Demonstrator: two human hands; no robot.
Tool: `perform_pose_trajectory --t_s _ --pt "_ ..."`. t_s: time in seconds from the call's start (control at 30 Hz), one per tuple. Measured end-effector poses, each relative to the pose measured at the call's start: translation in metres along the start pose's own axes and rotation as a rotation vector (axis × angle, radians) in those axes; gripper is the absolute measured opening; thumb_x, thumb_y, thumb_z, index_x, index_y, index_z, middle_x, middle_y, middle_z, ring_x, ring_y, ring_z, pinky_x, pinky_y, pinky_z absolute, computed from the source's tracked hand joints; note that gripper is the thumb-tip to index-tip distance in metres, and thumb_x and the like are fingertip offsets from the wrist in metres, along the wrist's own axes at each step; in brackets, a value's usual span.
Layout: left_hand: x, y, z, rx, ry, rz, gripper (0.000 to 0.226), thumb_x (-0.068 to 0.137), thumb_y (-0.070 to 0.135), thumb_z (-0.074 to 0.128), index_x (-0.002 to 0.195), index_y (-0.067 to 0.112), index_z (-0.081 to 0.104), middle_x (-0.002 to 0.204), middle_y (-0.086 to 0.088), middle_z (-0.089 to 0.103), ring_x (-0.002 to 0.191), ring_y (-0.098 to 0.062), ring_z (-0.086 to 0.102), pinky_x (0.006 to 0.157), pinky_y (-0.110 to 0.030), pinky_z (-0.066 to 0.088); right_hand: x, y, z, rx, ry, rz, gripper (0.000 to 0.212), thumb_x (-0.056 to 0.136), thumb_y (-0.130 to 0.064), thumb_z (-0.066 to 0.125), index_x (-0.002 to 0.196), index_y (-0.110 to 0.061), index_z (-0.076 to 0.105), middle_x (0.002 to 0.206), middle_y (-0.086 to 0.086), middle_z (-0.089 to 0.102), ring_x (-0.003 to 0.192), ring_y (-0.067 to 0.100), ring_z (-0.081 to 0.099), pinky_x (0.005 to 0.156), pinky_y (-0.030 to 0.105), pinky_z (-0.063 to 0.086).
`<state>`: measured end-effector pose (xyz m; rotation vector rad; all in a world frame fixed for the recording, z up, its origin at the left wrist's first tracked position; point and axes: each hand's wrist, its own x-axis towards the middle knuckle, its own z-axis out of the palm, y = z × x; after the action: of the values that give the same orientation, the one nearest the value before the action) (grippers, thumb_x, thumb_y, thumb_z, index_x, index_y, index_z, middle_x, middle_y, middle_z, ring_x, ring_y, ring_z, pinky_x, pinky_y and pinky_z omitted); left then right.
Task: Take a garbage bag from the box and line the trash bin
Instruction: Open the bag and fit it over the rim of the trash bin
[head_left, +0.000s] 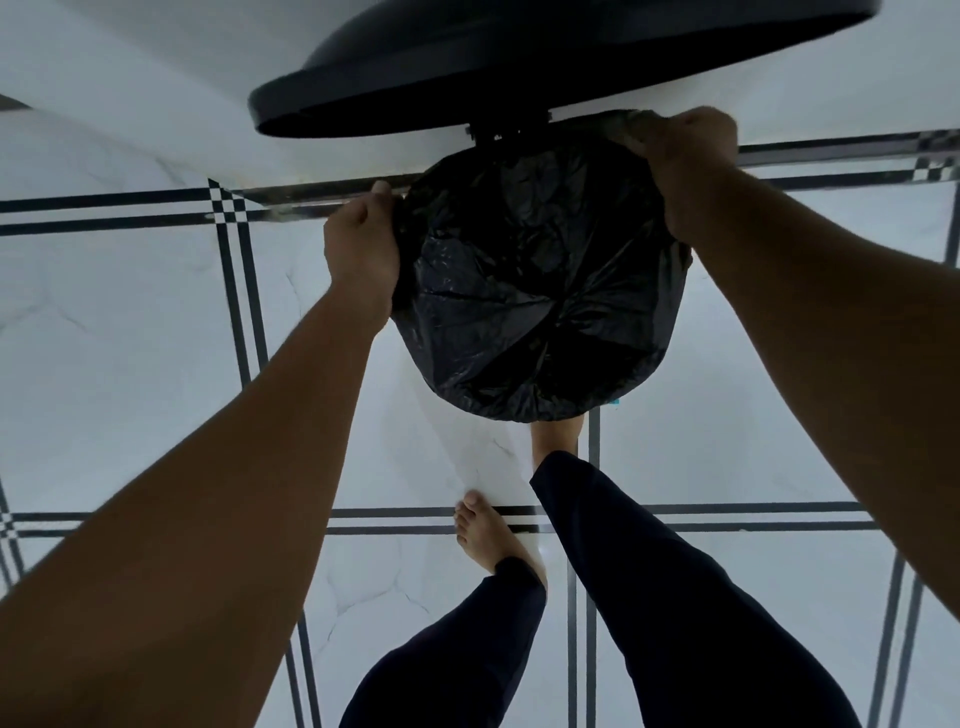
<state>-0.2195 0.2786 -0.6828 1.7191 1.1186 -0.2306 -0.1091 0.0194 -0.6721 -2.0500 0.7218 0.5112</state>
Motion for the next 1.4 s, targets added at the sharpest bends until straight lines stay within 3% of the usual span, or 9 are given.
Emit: perform_pose_trajectory --t_s 0.27,0.47,0.67,0.8,1.0,1.17,1.23,1.3,1.4 --pt "-0.059 -0.030 0.002 0.392 0.286 0.590 0.043 0.106 0.042 0.042 0.124 0.012 0.067 0.117 -0.007 0.069 0.109 -0.024 0.059 0.094 -0.028 0.041 -0.036 0.010 -0.011 -0.621 0.251 -0.339 0.035 0.095 -0.036 0.046 0.117 -0.011 0.056 0.121 0.013 0.054 0.096 0.035 0.061 0.070 0.036 0.038" --pt "-0.072 -0.038 0.015 0.341 0.002 0.449 0.058 0.106 0.046 0.037 0.153 0.012 0.040 0.147 -0.007 0.052 0.137 -0.021 0.045 0.113 -0.035 0.038 -0.033 0.018 -0.002 -0.482 0.166 -0.299 0.040 0.099 -0.046 0.044 0.099 -0.009 0.059 0.109 0.014 0.061 0.096 0.034 0.063 0.072 0.035 0.041" --pt "-0.043 -0.003 0.015 0.144 -0.058 0.154 0.043 0.107 0.050 0.035 0.110 0.017 0.063 0.099 0.007 0.062 0.095 -0.011 0.057 0.090 -0.032 0.048 -0.035 0.017 0.007 -0.787 0.262 -0.427 0.066 0.105 -0.053 0.024 0.105 -0.012 0.075 0.108 0.016 0.065 0.111 0.038 0.054 0.092 0.046 0.039" --pt "-0.020 0.002 0.010 0.164 -0.110 0.040 0.046 0.107 0.047 0.037 0.071 0.022 0.052 0.073 0.007 0.054 0.070 -0.011 0.050 0.066 -0.027 0.039 -0.021 0.011 0.017 -0.463 -0.007 -0.256 0.054 0.106 -0.047 0.030 0.071 -0.014 0.055 0.076 0.004 0.057 0.088 0.028 0.058 0.074 0.032 0.036" --pt "-0.016 0.021 0.016 0.095 -0.054 0.212 0.027 0.095 0.006 0.044 0.108 0.023 0.061 0.087 0.010 0.061 0.075 -0.003 0.056 0.070 -0.018 0.047 -0.013 0.009 0.022 -0.314 -0.016 -0.293 0.033 0.106 -0.041 0.035 0.106 -0.017 0.057 0.098 0.005 0.060 0.092 0.025 0.057 0.073 0.030 0.037" --pt "-0.014 0.028 0.016 0.254 -0.017 0.173 0.021 0.092 0.017 0.047 0.077 0.021 0.062 0.075 0.001 0.058 0.068 -0.014 0.050 0.068 -0.032 0.039 -0.018 0.005 0.027 -0.543 0.070 -0.259 0.054 0.105 -0.049 0.027 0.122 -0.013 0.064 0.122 0.013 0.063 0.119 0.033 0.056 0.095 0.043 0.042" --pt "-0.028 0.020 0.010 0.503 0.201 0.370 0.029 0.093 0.021 0.050 0.113 0.018 0.071 0.110 -0.009 0.068 0.101 -0.026 0.062 0.086 -0.037 0.046 -0.035 0.008 0.025 -0.656 0.271 -0.311 0.045 0.102 -0.043 0.033 0.123 -0.014 0.061 0.124 0.011 0.059 0.119 0.032 0.052 0.096 0.045 0.038" --pt "-0.052 0.010 0.009 0.575 0.319 0.729 0.031 0.088 0.015 0.054 0.113 0.012 0.071 0.112 -0.017 0.065 0.103 -0.036 0.059 0.088 -0.039 0.044 -0.061 0.016 0.019 -0.668 0.451 -0.523 0.034 0.094 -0.033 0.044 0.114 -0.013 0.062 0.115 0.012 0.060 0.108 0.033 0.054 0.087 0.043 0.039" --pt "-0.090 -0.009 0.024 0.532 0.029 0.986 0.021 0.086 0.007 0.052 0.095 0.005 0.071 0.098 -0.018 0.064 0.097 -0.035 0.058 0.083 -0.037 0.048 -0.097 0.040 0.021 -0.549 0.292 -0.852 0.023 0.086 -0.018 0.053 0.104 -0.006 0.062 0.104 0.019 0.060 0.092 0.036 0.058 0.072 0.038 0.042"
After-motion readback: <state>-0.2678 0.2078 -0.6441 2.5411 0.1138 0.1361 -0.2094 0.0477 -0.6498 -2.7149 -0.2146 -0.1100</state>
